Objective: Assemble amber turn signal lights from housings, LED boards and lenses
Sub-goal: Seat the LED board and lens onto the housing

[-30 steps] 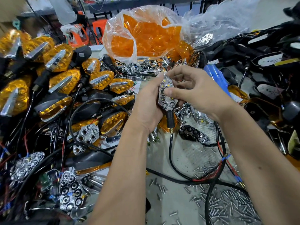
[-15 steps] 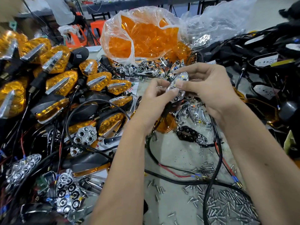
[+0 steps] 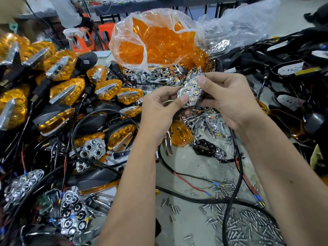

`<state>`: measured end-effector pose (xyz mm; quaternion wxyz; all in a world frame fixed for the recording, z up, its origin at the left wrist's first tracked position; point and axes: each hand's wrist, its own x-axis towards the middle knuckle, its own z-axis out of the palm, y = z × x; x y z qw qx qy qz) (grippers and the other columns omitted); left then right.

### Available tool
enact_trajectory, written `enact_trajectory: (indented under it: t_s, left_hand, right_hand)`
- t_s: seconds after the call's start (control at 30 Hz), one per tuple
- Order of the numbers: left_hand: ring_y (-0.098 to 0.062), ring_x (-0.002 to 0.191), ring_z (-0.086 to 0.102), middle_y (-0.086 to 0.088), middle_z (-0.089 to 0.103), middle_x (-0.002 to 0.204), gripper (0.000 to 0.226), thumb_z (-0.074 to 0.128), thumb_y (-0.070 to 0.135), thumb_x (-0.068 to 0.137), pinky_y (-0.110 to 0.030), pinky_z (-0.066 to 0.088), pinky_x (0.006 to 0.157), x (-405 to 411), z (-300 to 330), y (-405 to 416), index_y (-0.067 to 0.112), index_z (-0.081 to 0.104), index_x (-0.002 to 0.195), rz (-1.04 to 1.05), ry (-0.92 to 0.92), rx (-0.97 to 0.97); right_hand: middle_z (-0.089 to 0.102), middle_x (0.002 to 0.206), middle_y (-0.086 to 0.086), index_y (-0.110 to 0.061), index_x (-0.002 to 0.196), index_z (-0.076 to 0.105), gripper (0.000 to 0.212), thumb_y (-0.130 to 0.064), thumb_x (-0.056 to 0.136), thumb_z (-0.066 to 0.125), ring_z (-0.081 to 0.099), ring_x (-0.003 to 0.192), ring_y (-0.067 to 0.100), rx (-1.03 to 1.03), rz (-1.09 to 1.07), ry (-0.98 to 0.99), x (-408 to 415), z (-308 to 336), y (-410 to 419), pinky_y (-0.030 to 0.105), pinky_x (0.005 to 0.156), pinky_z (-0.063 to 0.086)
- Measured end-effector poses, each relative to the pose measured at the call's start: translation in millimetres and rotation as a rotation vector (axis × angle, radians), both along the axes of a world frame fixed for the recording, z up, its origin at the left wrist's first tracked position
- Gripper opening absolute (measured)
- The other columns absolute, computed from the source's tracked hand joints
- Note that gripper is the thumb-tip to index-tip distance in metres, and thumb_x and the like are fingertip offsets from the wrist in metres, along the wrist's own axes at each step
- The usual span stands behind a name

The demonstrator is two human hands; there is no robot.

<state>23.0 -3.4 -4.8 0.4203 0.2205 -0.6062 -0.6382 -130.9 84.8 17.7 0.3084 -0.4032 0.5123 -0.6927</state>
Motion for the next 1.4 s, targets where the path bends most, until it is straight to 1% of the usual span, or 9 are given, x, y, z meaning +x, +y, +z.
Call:
enact_trajectory:
  t_s: [0.1, 0.27, 0.43, 0.73, 1.0, 1.07, 1.17, 1.27, 1.4]
  left_hand:
    - [-0.033, 0.074, 0.071, -0.028, 0.074, 0.103, 0.022, 0.071, -0.003, 0.092, -0.039, 0.064, 0.069, 0, -1, 0, -0.006, 0.073, 0.114, 0.015, -0.005, -0.023]
    - [-0.039, 0.098, 0.075, -0.019, 0.077, 0.108, 0.029, 0.069, -0.003, 0.094, -0.046, 0.064, 0.079, -1, -1, 2, -0.005, 0.071, 0.122, 0.02, -0.015, -0.031]
    - [-0.022, 0.085, 0.077, -0.008, 0.08, 0.098, 0.031, 0.07, -0.008, 0.091, -0.031, 0.063, 0.071, 0, 0, 1, 0.005, 0.073, 0.118, 0.027, 0.016, -0.032]
    - [-0.024, 0.09, 0.077, -0.01, 0.08, 0.102, 0.03, 0.07, -0.007, 0.091, -0.029, 0.062, 0.073, -1, -2, 1, 0.001, 0.074, 0.119, 0.053, -0.002, -0.058]
    - [-0.033, 0.096, 0.076, -0.014, 0.078, 0.104, 0.025, 0.074, 0.0, 0.09, -0.053, 0.062, 0.084, -2, -1, -3, 0.016, 0.079, 0.108, 0.128, -0.091, -0.12]
    - [-0.03, 0.093, 0.076, -0.011, 0.078, 0.102, 0.028, 0.075, 0.002, 0.09, -0.046, 0.064, 0.08, -3, 0, 0, 0.028, 0.077, 0.098, 0.145, -0.115, -0.156]
    - [-0.017, 0.087, 0.074, -0.01, 0.076, 0.1, 0.026, 0.074, 0.001, 0.091, -0.024, 0.06, 0.068, -4, 1, 1, 0.026, 0.074, 0.098, 0.13, -0.145, -0.182]
    - [-0.013, 0.081, 0.072, -0.014, 0.074, 0.101, 0.023, 0.071, -0.002, 0.093, -0.024, 0.06, 0.066, -3, 2, 2, 0.021, 0.072, 0.099, 0.104, -0.153, -0.158]
    - [-0.034, 0.09, 0.074, -0.025, 0.071, 0.105, 0.026, 0.069, -0.003, 0.094, -0.032, 0.063, 0.067, -2, 3, 3, 0.023, 0.071, 0.095, 0.085, -0.145, -0.136]
  right_hand:
    - [0.08, 0.091, 0.012, -0.007, 0.099, 0.078, 0.009, -0.014, 0.096, 0.073, 0.077, 0.083, 0.023, -0.001, -0.021, 0.033, 2, 0, 1, 0.035, 0.069, 0.063]
    - [0.08, 0.086, 0.004, -0.019, 0.093, 0.08, 0.002, -0.019, 0.093, 0.078, 0.077, 0.075, 0.018, 0.002, -0.131, 0.143, 7, -2, -1, 0.029, 0.062, 0.061]
    - [0.08, 0.083, 0.001, -0.025, 0.093, 0.08, 0.005, -0.021, 0.093, 0.076, 0.077, 0.076, 0.019, -0.027, -0.171, 0.234, 10, -2, -1, 0.03, 0.064, 0.061]
    - [0.08, 0.079, 0.001, -0.024, 0.095, 0.078, 0.006, -0.019, 0.093, 0.076, 0.075, 0.072, 0.012, -0.043, -0.2, 0.249, 14, 0, 0, 0.022, 0.06, 0.058]
    - [0.079, 0.088, 0.006, -0.021, 0.096, 0.077, 0.01, -0.021, 0.1, 0.068, 0.076, 0.083, 0.023, 0.058, -0.159, 0.195, 17, -3, -6, 0.043, 0.074, 0.065]
    - [0.078, 0.086, 0.011, -0.023, 0.091, 0.078, 0.011, -0.024, 0.098, 0.069, 0.073, 0.08, 0.027, 0.064, -0.2, 0.214, 17, -3, -6, 0.047, 0.071, 0.065]
    - [0.076, 0.078, 0.012, -0.024, 0.085, 0.078, 0.013, -0.022, 0.097, 0.072, 0.065, 0.068, 0.023, 0.071, -0.273, 0.265, 16, -3, -7, 0.05, 0.066, 0.061]
    - [0.076, 0.071, 0.003, -0.028, 0.082, 0.077, 0.016, -0.02, 0.096, 0.073, 0.065, 0.065, 0.014, 0.062, -0.305, 0.292, 16, -1, -8, 0.038, 0.056, 0.059]
    - [0.072, 0.064, -0.007, -0.027, 0.083, 0.077, 0.017, -0.018, 0.097, 0.072, 0.062, 0.061, 0.007, 0.062, -0.29, 0.278, 17, 0, -9, 0.027, 0.056, 0.054]
